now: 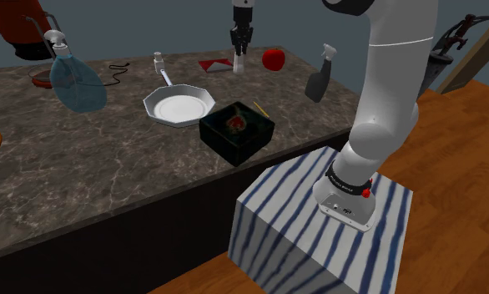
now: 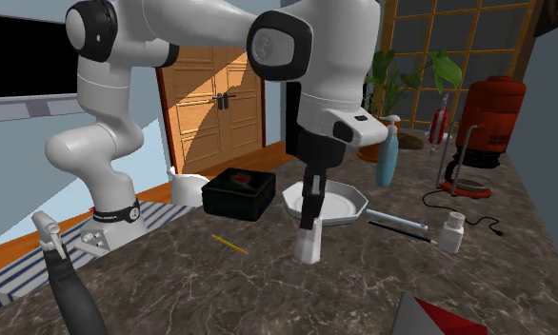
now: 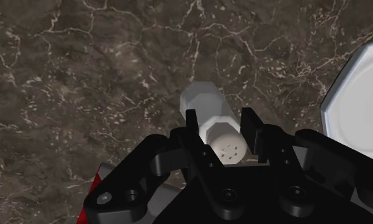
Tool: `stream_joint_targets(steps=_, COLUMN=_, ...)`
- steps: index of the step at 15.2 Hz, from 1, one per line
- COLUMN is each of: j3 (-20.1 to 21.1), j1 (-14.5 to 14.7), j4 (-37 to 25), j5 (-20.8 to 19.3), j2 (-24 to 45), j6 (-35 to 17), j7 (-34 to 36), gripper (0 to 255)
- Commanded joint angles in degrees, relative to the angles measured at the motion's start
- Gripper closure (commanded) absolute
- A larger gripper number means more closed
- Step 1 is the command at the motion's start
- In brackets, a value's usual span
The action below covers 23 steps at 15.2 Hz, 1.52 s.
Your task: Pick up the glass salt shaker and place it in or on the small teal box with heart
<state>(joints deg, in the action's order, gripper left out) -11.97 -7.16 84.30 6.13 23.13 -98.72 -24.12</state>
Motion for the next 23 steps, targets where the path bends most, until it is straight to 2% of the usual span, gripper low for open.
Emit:
stream_joint_targets(steps=1, j3=-0.06, j1=-0.07, j4=-1.16, j5=-0.08, j2=-0.30, j6=1.48, j7=0.02, gripper=255)
stream_joint_targets(steps=17, j3=-0.20, j1=-0.84, j4=-14.49, j5=0.00, j2=0.58, j6=13.91, j7=0.48, gripper=255)
stream_joint_targets(steps=23, j3=1.17, j1=4.08, j4=4.43, j5=-2.31, j2=-13.63, j6=8.73, j7=5.76, gripper=255)
